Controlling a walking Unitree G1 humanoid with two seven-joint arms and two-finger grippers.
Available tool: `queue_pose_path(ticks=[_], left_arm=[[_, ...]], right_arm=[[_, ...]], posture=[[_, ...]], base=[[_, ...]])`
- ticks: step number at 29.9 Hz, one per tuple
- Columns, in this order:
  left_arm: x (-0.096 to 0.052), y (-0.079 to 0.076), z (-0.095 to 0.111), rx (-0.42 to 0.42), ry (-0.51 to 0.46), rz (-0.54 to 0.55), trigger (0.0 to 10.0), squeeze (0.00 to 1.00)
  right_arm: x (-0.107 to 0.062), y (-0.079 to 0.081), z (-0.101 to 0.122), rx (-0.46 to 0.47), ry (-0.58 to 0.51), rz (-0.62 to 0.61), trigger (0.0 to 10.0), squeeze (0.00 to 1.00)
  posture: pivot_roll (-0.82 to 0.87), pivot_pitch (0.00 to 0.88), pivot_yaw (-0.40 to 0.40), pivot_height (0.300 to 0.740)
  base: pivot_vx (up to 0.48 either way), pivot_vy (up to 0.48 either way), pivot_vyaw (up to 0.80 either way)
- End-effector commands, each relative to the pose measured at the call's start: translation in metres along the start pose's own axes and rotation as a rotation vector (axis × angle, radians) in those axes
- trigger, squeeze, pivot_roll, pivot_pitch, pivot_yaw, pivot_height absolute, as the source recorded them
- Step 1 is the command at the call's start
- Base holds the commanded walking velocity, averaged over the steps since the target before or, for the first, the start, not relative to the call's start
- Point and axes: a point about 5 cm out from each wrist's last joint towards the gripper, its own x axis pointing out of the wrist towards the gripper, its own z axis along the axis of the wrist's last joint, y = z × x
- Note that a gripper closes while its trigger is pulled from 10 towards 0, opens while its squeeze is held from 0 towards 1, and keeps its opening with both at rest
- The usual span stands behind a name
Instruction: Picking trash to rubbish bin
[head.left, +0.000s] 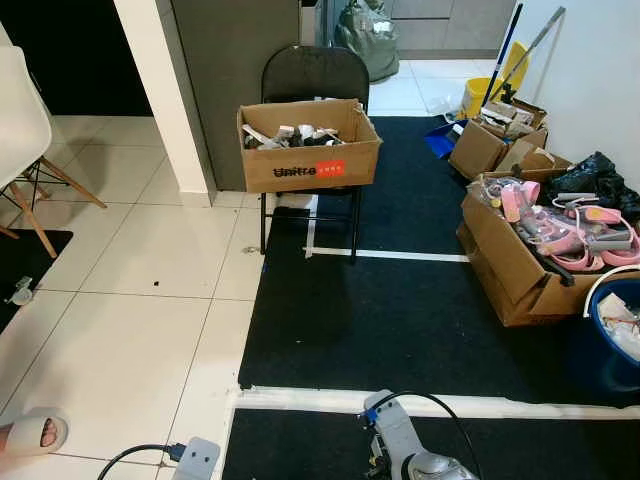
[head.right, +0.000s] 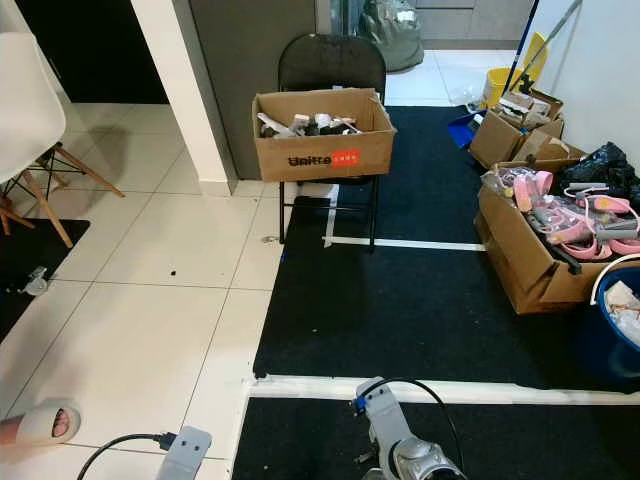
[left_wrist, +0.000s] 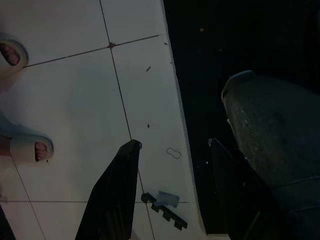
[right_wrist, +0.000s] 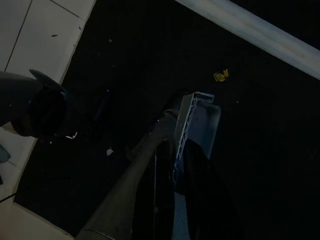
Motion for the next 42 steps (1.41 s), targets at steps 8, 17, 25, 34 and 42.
queue_pose_path(ticks=[8, 17, 25, 34, 42], left_arm=[[-0.0004, -0.0098, -0.0052, 0.004, 0.021, -0.029, 10.0, 0.0], [-0.0005, -0.0102, -0.006, 0.0, 0.022, -0.03, 10.0, 0.0], [-0.0006, -0.0104, -0.0065, 0.003, 0.023, -0.031, 10.0, 0.0], [-0.0006, -0.0103, -0.006, 0.006, 0.022, -0.032, 10.0, 0.0], [-0.0005, -0.0104, -0.0055, 0.01, 0.02, -0.034, 10.0, 0.0]], right_arm=[[0.0001, 0.002, -0.0049, 0.007, 0.009, 0.005, 10.0, 0.0], [0.0001, 0.0023, -0.005, 0.006, 0.009, 0.006, 10.0, 0.0], [0.0001, 0.0027, -0.0065, 0.003, 0.013, 0.008, 10.0, 0.0], [-0.0001, 0.0024, -0.0076, 0.005, 0.014, 0.006, 10.0, 0.0], [-0.0002, 0.0025, -0.009, 0.007, 0.017, 0.005, 10.0, 0.0]], posture=[[-0.05, 0.023, 0.034, 0.74], [-0.05, 0.025, 0.032, 0.74], [-0.05, 0.025, 0.034, 0.74], [-0.05, 0.026, 0.035, 0.74], [-0.05, 0.028, 0.036, 0.74]], base=[[0.0, 0.0, 0.0], [0.0, 0.0, 0.0], [0.0, 0.0, 0.0], [0.0, 0.0, 0.0], [0.0, 0.0, 0.0]])
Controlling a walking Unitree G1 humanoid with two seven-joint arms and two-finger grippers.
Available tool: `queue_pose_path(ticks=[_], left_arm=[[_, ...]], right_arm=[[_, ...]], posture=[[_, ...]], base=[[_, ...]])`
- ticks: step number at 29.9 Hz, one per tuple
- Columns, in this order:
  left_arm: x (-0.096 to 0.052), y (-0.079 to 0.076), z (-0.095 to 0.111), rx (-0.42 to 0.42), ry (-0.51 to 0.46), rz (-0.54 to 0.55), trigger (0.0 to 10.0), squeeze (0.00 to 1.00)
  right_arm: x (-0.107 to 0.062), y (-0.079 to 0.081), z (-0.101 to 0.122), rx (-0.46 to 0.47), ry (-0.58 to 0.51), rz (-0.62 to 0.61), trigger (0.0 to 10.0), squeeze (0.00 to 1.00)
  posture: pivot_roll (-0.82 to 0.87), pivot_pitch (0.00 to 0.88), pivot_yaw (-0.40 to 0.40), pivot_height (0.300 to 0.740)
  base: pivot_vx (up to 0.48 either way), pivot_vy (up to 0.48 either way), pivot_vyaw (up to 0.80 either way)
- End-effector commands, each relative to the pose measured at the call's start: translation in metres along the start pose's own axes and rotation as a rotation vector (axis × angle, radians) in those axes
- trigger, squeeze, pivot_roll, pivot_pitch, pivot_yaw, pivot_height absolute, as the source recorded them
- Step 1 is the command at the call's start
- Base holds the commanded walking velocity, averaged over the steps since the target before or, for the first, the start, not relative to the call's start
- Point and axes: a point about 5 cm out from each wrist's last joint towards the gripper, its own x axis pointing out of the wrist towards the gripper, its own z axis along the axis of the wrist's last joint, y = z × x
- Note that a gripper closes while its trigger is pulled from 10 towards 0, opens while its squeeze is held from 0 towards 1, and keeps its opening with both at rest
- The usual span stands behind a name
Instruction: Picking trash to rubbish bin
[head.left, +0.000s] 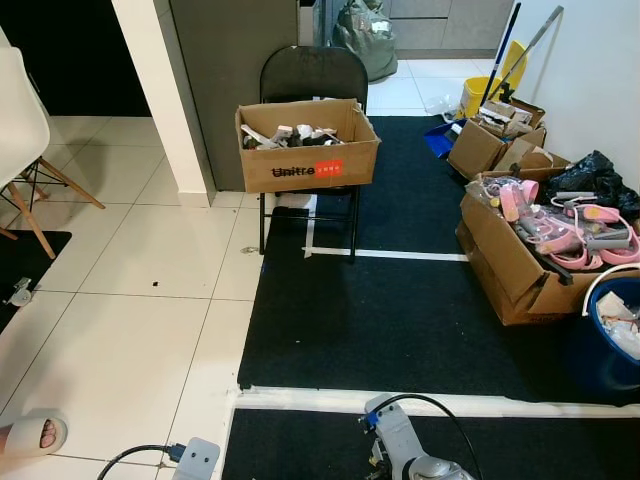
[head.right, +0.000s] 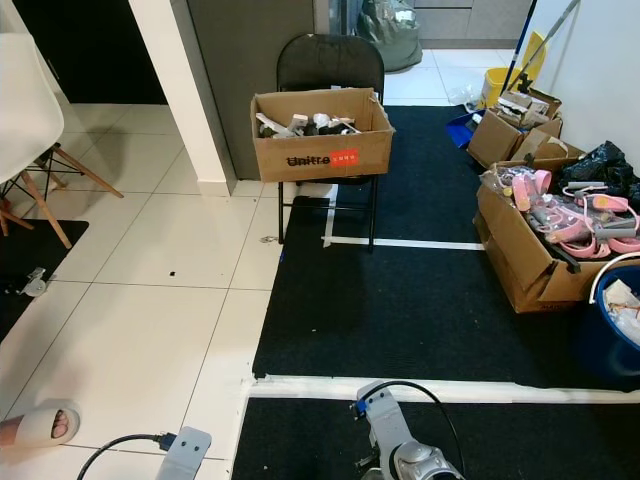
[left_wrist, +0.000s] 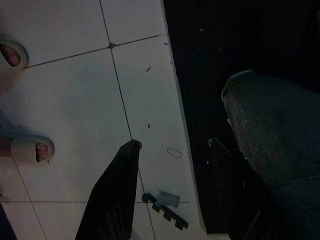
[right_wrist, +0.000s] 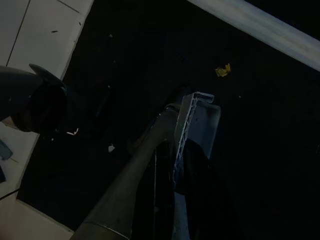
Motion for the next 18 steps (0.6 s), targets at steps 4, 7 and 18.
queue_pose_path(ticks=[4, 7, 18], left_arm=[[-0.0004, -0.0105, -0.0049, 0.01, 0.02, -0.035, 10.0, 0.0], [-0.0003, -0.0105, -0.0049, 0.012, 0.021, -0.036, 10.0, 0.0], [-0.0003, -0.0099, -0.0046, 0.015, 0.02, -0.036, 10.0, 0.0]], right_arm=[[0.0, 0.001, -0.0029, 0.001, 0.003, 0.002, 10.0, 0.0], [0.0, 0.0012, -0.0031, 0.002, 0.003, 0.003, 10.0, 0.0], [0.0002, 0.0018, -0.0027, 0.005, 0.003, 0.005, 10.0, 0.0]], posture=[[-0.05, 0.029, 0.037, 0.74], [-0.06, 0.03, 0.039, 0.74], [-0.05, 0.033, 0.04, 0.74]], base=[[0.0, 0.0, 0.0], [0.0, 0.0, 0.0], [0.0, 0.0, 0.0]])
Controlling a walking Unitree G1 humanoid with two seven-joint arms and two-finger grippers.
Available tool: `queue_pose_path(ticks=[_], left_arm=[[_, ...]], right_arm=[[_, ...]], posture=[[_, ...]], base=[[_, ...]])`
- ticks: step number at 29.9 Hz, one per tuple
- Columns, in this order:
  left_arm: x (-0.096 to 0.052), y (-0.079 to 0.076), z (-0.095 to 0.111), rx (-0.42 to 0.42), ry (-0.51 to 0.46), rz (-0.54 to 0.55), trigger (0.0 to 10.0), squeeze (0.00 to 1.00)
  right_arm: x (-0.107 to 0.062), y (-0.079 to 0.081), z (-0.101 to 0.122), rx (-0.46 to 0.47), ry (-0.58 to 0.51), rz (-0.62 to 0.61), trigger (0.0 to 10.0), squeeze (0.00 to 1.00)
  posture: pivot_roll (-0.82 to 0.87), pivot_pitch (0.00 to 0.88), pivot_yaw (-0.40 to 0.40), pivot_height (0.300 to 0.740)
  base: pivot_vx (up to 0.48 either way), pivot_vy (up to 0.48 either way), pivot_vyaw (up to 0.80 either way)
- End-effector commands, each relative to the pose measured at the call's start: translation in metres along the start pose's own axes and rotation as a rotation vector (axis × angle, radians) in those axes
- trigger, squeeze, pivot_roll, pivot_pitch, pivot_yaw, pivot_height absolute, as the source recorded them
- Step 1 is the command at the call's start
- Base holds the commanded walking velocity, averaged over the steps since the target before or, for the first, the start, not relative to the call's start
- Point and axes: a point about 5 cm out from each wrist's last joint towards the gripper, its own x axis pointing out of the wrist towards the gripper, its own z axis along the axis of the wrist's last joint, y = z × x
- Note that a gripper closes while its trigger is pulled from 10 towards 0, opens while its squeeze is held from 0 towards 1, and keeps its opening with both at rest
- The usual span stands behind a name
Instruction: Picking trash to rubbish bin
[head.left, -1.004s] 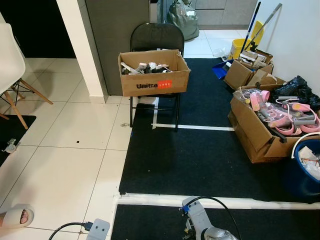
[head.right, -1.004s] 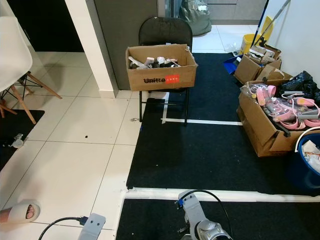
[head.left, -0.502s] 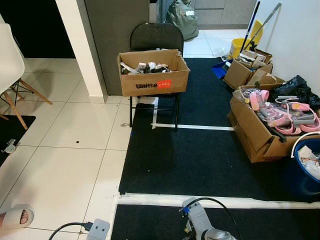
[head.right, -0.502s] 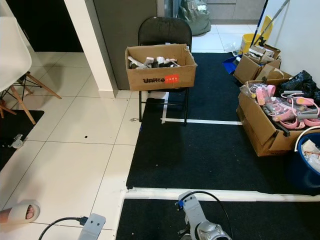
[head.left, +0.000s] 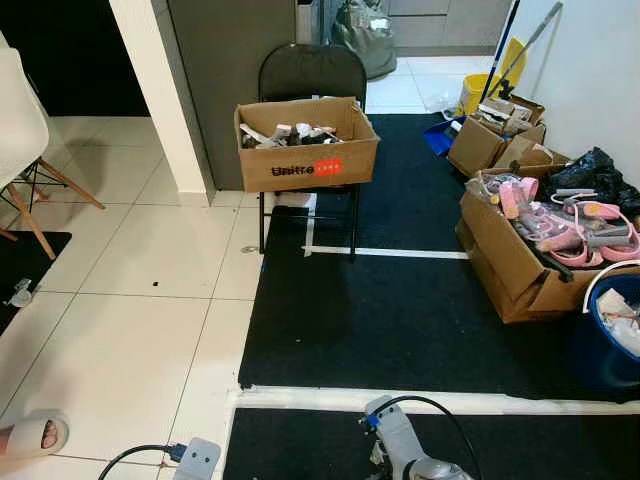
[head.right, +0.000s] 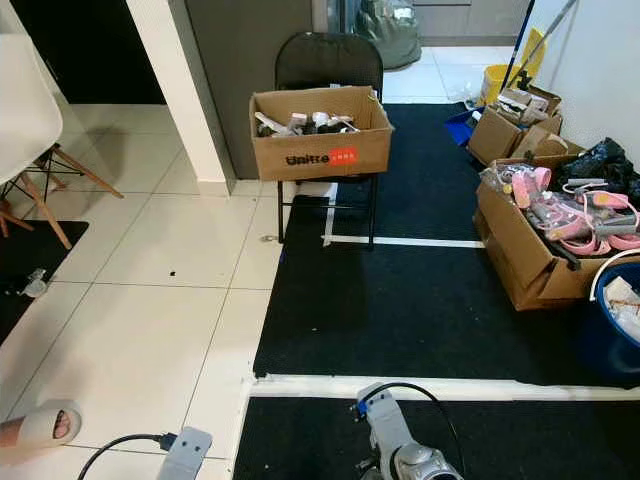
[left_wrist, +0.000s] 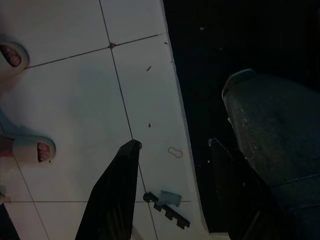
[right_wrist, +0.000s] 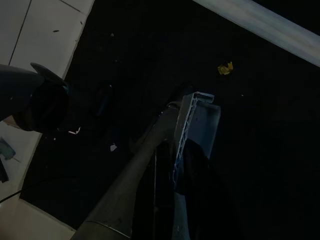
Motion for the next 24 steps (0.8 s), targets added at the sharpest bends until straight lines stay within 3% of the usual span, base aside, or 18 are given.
queue_pose_path(ticks=[1, 24], left_arm=[[-0.0003, -0.0091, -0.0048, 0.011, 0.02, -0.033, 10.0, 0.0], [-0.0002, -0.0091, -0.004, 0.014, 0.018, -0.035, 10.0, 0.0]], right_arm=[[0.0003, 0.0017, -0.0018, 0.003, 0.001, 0.005, 10.0, 0.0], [0.0003, 0.0019, -0.0017, -0.008, 0.004, 0.007, 10.0, 0.0]], posture=[[-0.05, 0.033, 0.04, 0.74], [-0.05, 0.026, 0.037, 0.74]], base=[[0.0, 0.0, 0.0], [0.0, 0.0, 0.0]])
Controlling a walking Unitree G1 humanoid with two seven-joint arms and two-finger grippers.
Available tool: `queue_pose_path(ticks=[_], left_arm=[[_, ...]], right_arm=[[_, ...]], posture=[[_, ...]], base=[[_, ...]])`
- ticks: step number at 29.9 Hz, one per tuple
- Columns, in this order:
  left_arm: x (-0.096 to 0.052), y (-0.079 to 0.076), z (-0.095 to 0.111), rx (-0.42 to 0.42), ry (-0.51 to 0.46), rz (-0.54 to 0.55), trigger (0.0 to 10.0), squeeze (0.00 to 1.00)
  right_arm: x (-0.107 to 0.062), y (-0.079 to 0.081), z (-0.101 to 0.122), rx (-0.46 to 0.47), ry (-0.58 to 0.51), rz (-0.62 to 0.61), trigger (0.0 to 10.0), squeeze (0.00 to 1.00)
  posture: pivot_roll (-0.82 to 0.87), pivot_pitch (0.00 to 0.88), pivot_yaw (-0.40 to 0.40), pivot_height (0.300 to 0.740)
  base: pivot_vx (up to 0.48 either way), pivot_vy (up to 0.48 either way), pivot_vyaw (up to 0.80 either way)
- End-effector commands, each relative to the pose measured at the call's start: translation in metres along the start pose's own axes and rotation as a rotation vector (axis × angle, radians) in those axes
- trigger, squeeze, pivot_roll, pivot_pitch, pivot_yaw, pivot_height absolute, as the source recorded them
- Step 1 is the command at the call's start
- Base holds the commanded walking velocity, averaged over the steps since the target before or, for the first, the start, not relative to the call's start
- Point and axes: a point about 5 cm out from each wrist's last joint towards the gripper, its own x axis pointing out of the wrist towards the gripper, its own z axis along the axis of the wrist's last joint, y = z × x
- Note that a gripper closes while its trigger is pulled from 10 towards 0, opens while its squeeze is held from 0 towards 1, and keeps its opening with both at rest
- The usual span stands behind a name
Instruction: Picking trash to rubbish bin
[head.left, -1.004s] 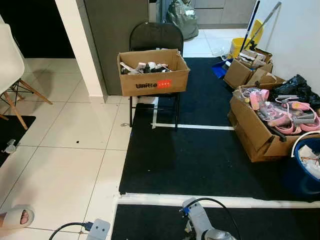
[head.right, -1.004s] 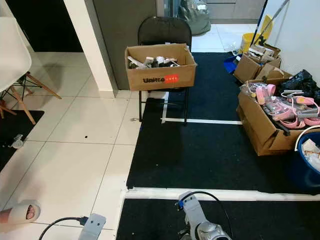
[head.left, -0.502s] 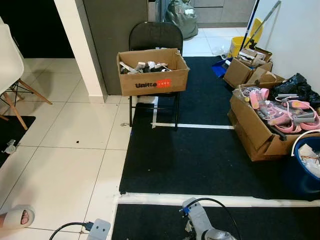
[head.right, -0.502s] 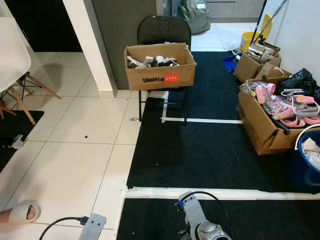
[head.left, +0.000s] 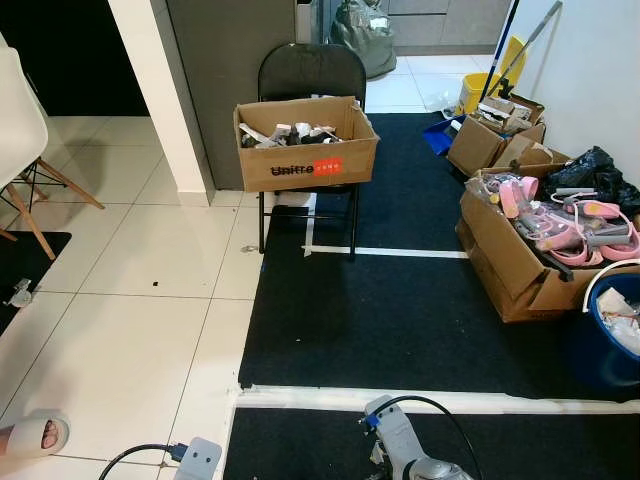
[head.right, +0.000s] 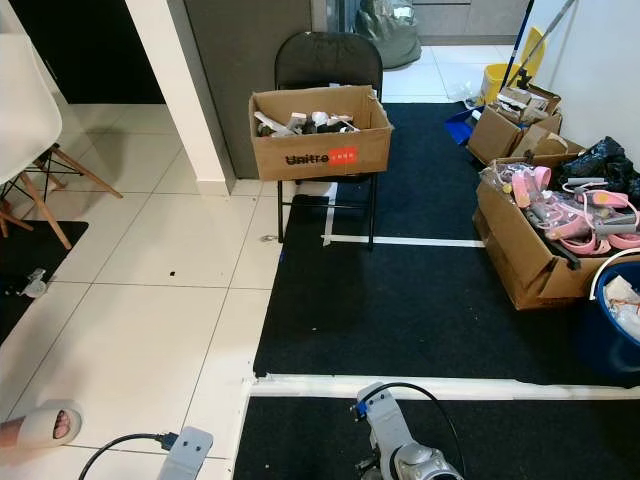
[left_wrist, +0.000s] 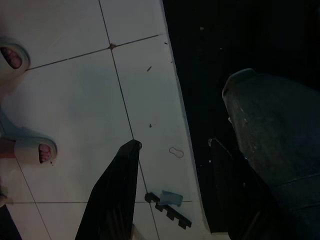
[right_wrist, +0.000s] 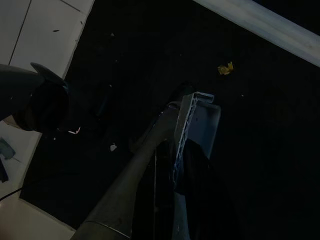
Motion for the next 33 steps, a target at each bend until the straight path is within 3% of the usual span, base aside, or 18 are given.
queue_pose_path(ticks=[1, 33], left_arm=[[-0.0003, -0.0088, -0.0043, 0.004, 0.019, -0.032, 10.0, 0.0], [-0.0001, -0.0045, -0.0021, -0.029, 0.005, -0.007, 10.0, 0.0]], right_arm=[[0.0003, 0.0017, -0.0018, -0.006, 0.004, 0.006, 10.0, 0.0], [0.0021, 0.0064, 0.0075, -0.04, -0.004, 0.023, 10.0, 0.0]], posture=[[-0.05, 0.026, 0.037, 0.74], [0.01, 0.016, 0.016, 0.74]], base=[[0.0, 0.0, 0.0], [0.0, 0.0, 0.0]])
